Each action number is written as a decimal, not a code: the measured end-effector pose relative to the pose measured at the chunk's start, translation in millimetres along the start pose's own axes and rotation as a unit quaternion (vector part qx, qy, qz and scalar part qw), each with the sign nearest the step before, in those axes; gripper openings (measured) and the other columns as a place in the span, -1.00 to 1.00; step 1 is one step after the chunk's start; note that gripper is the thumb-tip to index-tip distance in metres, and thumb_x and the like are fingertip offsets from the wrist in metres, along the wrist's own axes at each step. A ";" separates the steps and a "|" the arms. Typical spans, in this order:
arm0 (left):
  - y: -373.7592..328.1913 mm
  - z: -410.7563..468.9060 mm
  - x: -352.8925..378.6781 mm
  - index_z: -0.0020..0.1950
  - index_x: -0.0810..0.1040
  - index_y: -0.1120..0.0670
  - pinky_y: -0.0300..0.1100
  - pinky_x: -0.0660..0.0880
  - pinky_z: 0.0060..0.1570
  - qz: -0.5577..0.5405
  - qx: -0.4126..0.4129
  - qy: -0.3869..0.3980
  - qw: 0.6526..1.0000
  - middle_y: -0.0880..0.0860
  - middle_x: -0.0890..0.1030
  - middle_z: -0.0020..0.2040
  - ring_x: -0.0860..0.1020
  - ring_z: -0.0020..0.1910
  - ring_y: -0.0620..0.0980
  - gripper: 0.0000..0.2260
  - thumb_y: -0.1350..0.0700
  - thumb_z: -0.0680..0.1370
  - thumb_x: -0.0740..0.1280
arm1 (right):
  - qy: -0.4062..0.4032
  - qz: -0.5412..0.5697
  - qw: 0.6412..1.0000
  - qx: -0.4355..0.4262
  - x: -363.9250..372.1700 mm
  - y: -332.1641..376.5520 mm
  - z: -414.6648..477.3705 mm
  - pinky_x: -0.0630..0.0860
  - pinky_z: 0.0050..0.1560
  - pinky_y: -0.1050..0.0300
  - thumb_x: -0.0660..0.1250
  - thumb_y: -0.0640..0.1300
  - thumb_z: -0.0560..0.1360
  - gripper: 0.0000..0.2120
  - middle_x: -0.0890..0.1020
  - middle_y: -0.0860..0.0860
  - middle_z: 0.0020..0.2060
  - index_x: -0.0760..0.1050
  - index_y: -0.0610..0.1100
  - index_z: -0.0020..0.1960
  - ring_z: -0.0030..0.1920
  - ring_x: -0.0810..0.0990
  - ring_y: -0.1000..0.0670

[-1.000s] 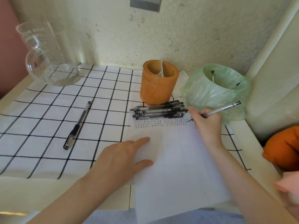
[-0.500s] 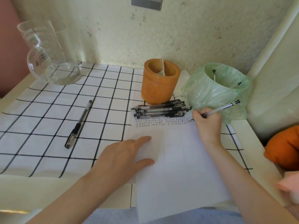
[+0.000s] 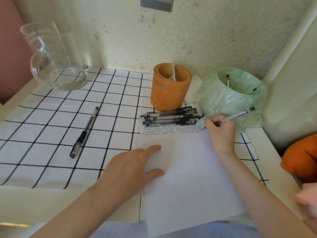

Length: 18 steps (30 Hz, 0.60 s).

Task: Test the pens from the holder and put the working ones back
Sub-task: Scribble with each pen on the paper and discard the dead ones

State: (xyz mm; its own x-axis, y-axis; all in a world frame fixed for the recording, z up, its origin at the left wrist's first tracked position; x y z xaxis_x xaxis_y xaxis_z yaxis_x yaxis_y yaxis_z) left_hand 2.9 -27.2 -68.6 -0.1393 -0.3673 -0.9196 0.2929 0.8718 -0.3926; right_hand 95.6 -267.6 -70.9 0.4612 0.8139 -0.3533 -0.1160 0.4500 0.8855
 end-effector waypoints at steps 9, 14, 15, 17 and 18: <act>-0.5 -0.1 -0.5 0.44 0.05 -0.28 -0.27 0.37 -0.06 0.009 -0.004 0.004 1.000 -0.14 0.33 -0.16 0.49 0.00 -0.11 -0.46 -0.29 0.50 0.12 | 0.012 0.007 1.000 0.005 2.1 1.2 -0.8 0.12 -0.47 0.28 0.29 -0.38 0.39 -0.67 0.21 -0.03 -0.50 0.22 -0.19 -0.43 -0.46 0.15 0.12; 0.2 0.4 0.2 0.44 0.07 -0.28 -0.29 0.35 -0.12 0.013 -0.008 0.009 1.000 -0.13 0.30 -0.23 0.46 -0.08 -0.13 -0.46 -0.30 0.50 0.13 | 0.000 0.009 1.000 0.015 -0.3 -0.8 -0.5 0.12 -0.45 0.23 0.29 -0.36 0.39 -0.67 0.23 -0.01 -0.50 0.23 -0.17 -0.44 -0.43 0.15 0.12; 0.6 0.6 0.5 0.44 0.07 -0.28 -0.29 0.35 -0.12 0.014 -0.010 0.010 1.000 -0.13 0.30 -0.24 0.45 -0.09 -0.13 -0.46 -0.30 0.50 0.13 | 0.002 0.009 1.000 0.015 -0.1 -0.6 -0.6 0.12 -0.45 0.24 0.29 -0.36 0.39 -0.66 0.23 -0.01 -0.51 0.23 -0.16 -0.44 -0.44 0.16 0.12; 1.3 0.9 1.0 0.44 0.07 -0.28 -0.29 0.35 -0.13 0.015 -0.012 0.012 1.000 -0.14 0.29 -0.26 0.41 -0.14 -0.14 -0.46 -0.30 0.49 0.13 | 0.008 0.005 1.000 0.009 1.3 0.8 -1.0 0.12 -0.46 0.26 0.29 -0.36 0.40 -0.64 0.22 0.00 -0.51 0.21 -0.14 -0.45 -0.44 0.17 0.12; 1.4 0.9 1.0 0.44 0.07 -0.28 -0.29 0.35 -0.13 0.017 -0.012 0.013 1.000 -0.14 0.29 -0.27 0.39 -0.16 -0.14 -0.46 -0.30 0.49 0.13 | 0.009 0.002 1.000 0.007 1.6 1.2 -1.0 0.12 -0.46 0.27 0.29 -0.37 0.40 -0.63 0.22 0.00 -0.51 0.20 -0.13 -0.45 -0.44 0.17 0.12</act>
State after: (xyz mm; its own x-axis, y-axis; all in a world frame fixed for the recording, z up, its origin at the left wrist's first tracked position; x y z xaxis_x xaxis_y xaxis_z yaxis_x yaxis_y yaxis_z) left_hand 4.0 -26.7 -70.1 -0.1538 -0.3295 -0.9315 0.2741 0.8915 -0.3606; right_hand 95.3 -265.4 -70.7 0.4449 0.8224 -0.3545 -0.1057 0.4413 0.8911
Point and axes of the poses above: each hand's wrist, its own z-axis towards the middle knuckle, its own x-axis out of the palm, y = z × x, the point moved 8 cm from there along z, towards the middle knuckle
